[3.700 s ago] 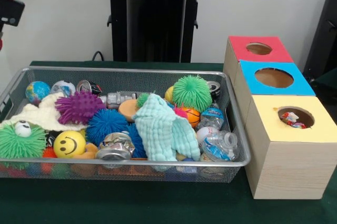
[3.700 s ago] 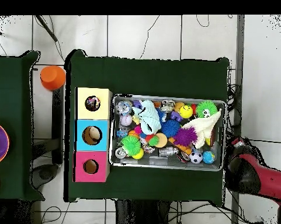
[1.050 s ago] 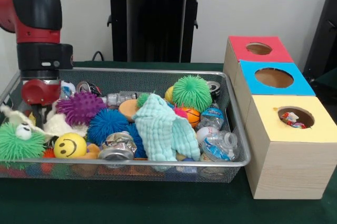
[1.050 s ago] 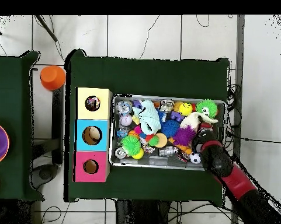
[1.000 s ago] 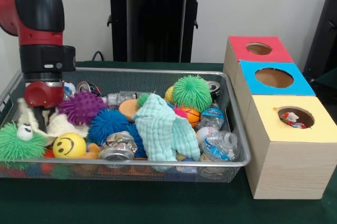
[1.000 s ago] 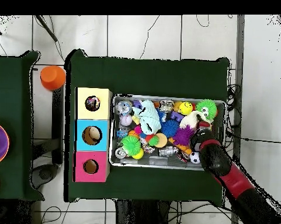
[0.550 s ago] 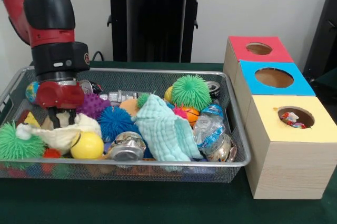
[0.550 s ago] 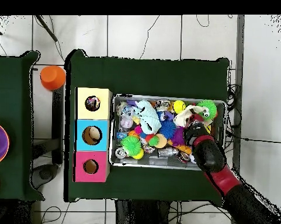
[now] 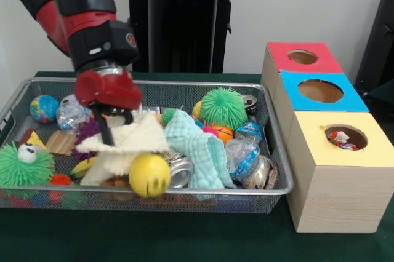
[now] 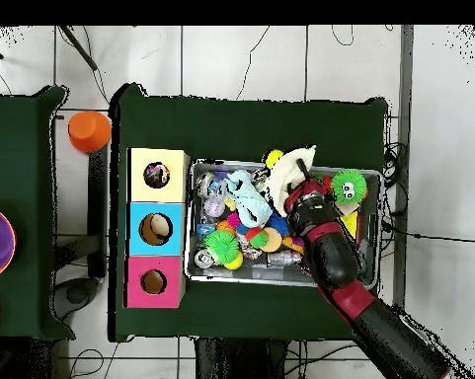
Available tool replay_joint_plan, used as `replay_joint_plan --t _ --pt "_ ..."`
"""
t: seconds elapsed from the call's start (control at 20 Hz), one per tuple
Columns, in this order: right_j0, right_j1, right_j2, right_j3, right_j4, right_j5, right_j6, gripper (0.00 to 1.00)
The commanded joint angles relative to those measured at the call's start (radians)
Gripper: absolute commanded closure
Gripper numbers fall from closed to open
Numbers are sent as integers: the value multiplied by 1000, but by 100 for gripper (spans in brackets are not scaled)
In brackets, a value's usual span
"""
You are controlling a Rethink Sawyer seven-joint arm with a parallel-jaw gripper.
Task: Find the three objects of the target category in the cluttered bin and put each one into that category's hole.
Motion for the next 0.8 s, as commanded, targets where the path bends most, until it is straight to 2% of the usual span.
replay_joint_plan --t 0.05,0.15,0.25,0.7,0.8 --pt "21 82 51 3 25 -41 236 0" --pt "13 137 20 -59 -36 -36 185 0" --pt "-1 161 13 -85 -68 -16 155 0" --pt "-92 191 55 -71 -66 83 139 0" --pt "-103 216 45 -103 -76 102 116 0"
